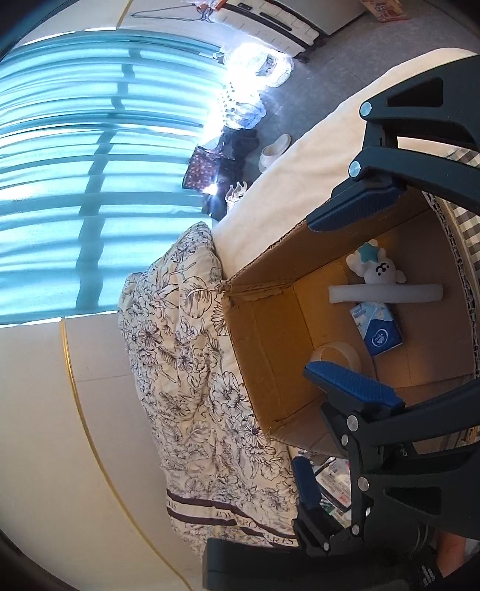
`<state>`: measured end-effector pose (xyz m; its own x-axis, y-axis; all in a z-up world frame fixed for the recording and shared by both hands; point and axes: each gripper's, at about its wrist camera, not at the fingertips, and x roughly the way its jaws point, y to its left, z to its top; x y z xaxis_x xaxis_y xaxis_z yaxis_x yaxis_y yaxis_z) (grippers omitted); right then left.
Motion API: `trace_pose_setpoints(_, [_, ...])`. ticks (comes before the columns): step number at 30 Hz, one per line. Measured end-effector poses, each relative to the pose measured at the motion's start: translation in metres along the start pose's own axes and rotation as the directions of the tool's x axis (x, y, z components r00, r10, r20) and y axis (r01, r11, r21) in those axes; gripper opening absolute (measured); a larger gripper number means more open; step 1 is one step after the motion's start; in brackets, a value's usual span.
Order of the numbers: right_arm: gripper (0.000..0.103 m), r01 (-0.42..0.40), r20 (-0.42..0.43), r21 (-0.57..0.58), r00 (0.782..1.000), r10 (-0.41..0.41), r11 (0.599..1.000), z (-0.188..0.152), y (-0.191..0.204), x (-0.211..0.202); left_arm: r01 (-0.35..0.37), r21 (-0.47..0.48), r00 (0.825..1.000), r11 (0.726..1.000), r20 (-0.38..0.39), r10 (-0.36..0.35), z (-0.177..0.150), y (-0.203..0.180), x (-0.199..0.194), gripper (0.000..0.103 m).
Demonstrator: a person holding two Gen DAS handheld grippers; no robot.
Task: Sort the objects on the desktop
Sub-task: 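Open both tools to drop the tape roll and hose into the box, then move both open tools back over the items on the checkered blanket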
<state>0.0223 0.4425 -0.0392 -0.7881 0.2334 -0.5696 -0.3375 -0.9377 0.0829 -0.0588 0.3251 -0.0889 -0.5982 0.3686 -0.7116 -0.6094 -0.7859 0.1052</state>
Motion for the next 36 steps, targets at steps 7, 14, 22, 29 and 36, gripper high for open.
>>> trace_pose_setpoints(7, [0.073, -0.002, 0.038, -0.008, 0.999, 0.002, 1.000, 0.003, 0.002, -0.016, -0.020, -0.008, 0.998, 1.000, 0.054, 0.021, -0.001, 0.005, -0.024, 0.069])
trace_pose_setpoints(14, [0.073, -0.009, 0.079, -0.012, 0.997, 0.010, 1.000, 0.006, 0.005, -0.030, -0.044, -0.036, 0.993, 0.998, 0.107, 0.047, -0.002, 0.017, -0.049, 0.069])
trace_pose_setpoints(22, [0.073, -0.036, 0.124, -0.018, 0.992, 0.038, 0.999, 0.009, 0.013, -0.045, -0.067, -0.075, 0.985, 0.995, 0.154, 0.078, -0.007, 0.034, -0.073, 0.069])
trace_pose_setpoints(29, [0.078, -0.064, 0.160, -0.032, 0.985, 0.068, 0.997, 0.010, 0.023, -0.053, -0.082, -0.123, 0.978, 0.989, 0.179, 0.103, -0.013, 0.056, -0.087, 0.072])
trace_pose_setpoints(36, [0.080, -0.099, 0.172, -0.047, 0.980, 0.105, 0.994, 0.010, 0.034, -0.056, -0.098, -0.159, 0.969, 0.982, 0.210, 0.131, -0.023, 0.076, -0.104, 0.083])
